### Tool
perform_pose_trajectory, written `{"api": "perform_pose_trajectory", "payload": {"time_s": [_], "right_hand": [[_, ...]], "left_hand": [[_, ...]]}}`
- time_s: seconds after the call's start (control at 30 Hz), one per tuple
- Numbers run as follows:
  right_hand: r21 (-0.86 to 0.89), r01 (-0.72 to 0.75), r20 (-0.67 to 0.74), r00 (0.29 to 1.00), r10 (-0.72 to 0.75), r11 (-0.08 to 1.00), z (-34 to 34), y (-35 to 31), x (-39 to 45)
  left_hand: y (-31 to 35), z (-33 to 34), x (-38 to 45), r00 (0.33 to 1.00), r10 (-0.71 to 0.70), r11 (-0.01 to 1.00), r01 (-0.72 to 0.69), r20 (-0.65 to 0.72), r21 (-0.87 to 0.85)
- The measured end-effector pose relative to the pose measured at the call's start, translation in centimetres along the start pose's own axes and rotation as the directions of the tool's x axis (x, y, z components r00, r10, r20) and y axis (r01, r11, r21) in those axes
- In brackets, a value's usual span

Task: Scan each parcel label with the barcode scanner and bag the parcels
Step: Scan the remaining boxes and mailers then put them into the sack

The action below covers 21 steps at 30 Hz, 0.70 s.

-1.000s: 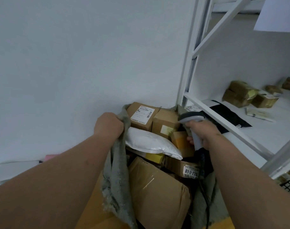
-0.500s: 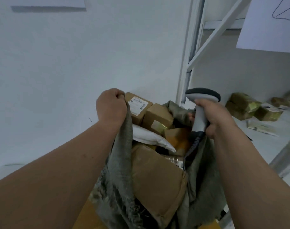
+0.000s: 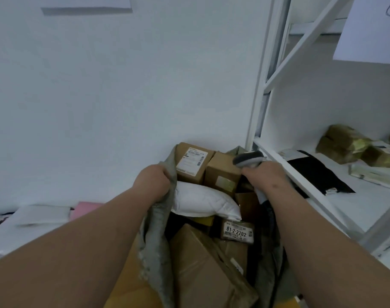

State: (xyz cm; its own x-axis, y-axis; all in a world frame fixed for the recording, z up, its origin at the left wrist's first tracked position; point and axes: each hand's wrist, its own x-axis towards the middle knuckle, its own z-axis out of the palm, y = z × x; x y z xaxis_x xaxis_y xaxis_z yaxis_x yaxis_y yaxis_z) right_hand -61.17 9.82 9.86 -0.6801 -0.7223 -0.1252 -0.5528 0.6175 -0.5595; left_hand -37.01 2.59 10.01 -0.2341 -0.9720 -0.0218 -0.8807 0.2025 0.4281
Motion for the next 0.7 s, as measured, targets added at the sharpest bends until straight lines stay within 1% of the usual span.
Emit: {"api": "perform_pose_trajectory", "payload": {"time_s": [0.1, 0.13, 0.17, 0.2, 0.3, 0.37, 0.47, 0.53, 0.7], "right_hand": [[-0.16, -0.008, -0.155, 0.988, -0.017, 0.987, -0.6, 0.2, -0.1], [-0.168, -0.038, -0.195, 0.981, 0.004, 0.985, -0.8, 0.3, -0.1], [-0.122, -0.084, -0.212, 0.976, 0.057, 0.989, -0.9, 0.5, 0.3], [-0.073, -0.112, -0.201, 0.975, 0.095, 0.991, -0.8, 0.9, 0.9], [0.154, -0.132, -0.015, 0.991, 0.136, 0.979, -0.1, 1.8, 2.4], [0.293, -0.163, 0.069, 0.986, 0.149, 0.942, 0.9, 2.4, 2.6], [0.332, -0.224, 0.161, 0.971, 0.179, 0.916, 2.7, 3.0, 2.4], [0.354, -0.237, 0.168, 0.968, 0.188, 0.905, 3.6, 3.3, 2.7], [0.355, -0.214, 0.17, 0.972, 0.162, 0.91, 3.9, 3.9, 3.6]], "left_hand": [[0.4, -0.1, 0.4, 1.0, -0.002, 1.0, 0.002, 0.011, 0.008], [0.5, -0.2, 0.5, 1.0, -0.005, 1.0, 0.005, 0.014, 0.002], [0.6, -0.2, 0.6, 1.0, -0.015, 1.0, 0.015, 0.017, -0.002], [0.5, -0.1, 0.8, 1.0, -0.02, 1.0, 0.02, 0.015, -0.004], [0.1, 0.5, 1.7, 1.0, -0.024, 0.999, 0.024, -0.007, -0.026], [0.2, 0.7, 2.3, 0.999, -0.033, 0.999, 0.033, 0.015, -0.032], [0.6, 1.0, 2.9, 0.995, -0.056, 0.998, 0.056, 0.084, 0.007], [0.6, 1.6, 3.5, 0.992, -0.063, 0.996, 0.056, 0.109, 0.069], [0.9, 3.1, 4.7, 0.972, -0.148, 0.988, 0.138, 0.185, 0.065]]}}
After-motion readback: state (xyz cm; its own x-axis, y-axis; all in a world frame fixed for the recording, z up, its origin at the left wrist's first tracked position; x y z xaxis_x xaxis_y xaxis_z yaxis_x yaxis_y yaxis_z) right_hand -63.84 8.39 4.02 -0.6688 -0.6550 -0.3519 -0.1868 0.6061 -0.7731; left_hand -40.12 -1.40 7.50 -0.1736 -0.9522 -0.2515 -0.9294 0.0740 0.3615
